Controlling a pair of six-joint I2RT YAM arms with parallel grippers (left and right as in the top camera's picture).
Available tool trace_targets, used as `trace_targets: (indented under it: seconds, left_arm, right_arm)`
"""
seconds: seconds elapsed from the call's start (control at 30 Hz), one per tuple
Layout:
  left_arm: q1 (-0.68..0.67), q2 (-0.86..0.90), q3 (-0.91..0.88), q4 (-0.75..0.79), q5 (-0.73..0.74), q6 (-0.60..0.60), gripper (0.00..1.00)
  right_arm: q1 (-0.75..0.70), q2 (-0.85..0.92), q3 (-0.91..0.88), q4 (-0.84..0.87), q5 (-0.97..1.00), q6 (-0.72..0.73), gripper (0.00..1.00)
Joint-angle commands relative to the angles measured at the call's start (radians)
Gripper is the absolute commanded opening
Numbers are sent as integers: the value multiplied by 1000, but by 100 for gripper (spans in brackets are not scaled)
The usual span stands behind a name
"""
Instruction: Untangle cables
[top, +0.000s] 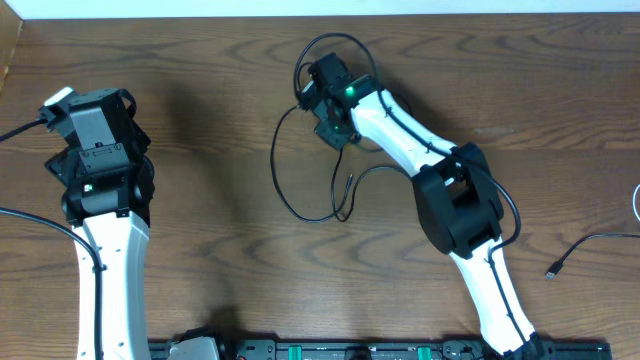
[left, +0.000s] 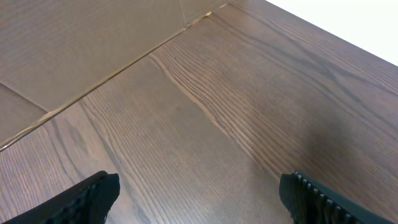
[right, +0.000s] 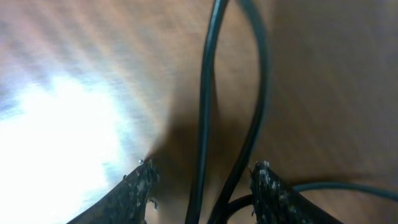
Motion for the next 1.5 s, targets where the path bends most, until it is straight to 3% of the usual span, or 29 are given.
trace_targets:
  seconds: [0.0, 0.33, 0.4, 0.63, 0.67, 0.7, 0.73, 0.77, 0.97, 1.0, 1.07, 1.13, 1.17, 1.27, 1.47]
  left_arm:
    - [2, 1, 10, 0, -2, -13, 88]
    - [2, 1, 10, 0, -2, -13, 88]
    - [2, 1, 10, 0, -2, -13, 88]
    - [2, 1, 10, -1, -2, -13, 88]
    - [2, 1, 10, -1, -2, -13, 88]
    - [2, 1, 10, -1, -2, -13, 88]
    - [2, 1, 10, -1, -2, -13, 88]
    - [2, 1, 10, -1, -2, -13, 88]
    - [2, 1, 10, -1, -2, -13, 88]
    - [2, 1, 10, -1, -2, -13, 88]
    - [2, 1, 10, -1, -2, -13, 88]
    - [2, 1, 10, -1, -2, -13, 88]
    - [2, 1, 10, -1, -2, -13, 88]
    - [2, 1, 10, -1, -2, -13, 88]
    - [1, 1, 10, -1, 26, -13, 88]
  right_arm:
    - [17, -89, -11, -12, -26, 28, 1]
    - [19, -177, -11, -48, -26, 65, 2]
    - [19, -179, -11, -49, -26, 64, 26]
    - [23, -179, -11, -49, -26, 65, 60]
    - [25, -179, -11, -49, -26, 65, 61]
    - [26, -179, -11, -50, -26, 65, 51]
    - [27, -179, -11, -50, -25, 65, 23]
    - [27, -179, -11, -50, -25, 65, 1]
    - [30, -179, -11, -49, -26, 65, 1]
    - [31, -179, -11, -49, -26, 65, 10]
    - [32, -179, -11, -54, -25, 65, 47]
    - [32, -179, -11, -60, -21, 61, 70]
    - [27, -177, -12, -60, -21, 51, 77]
    - [14, -165, -13, -52, -22, 18, 88]
    - [-6, -126, -13, 3, -22, 16, 90]
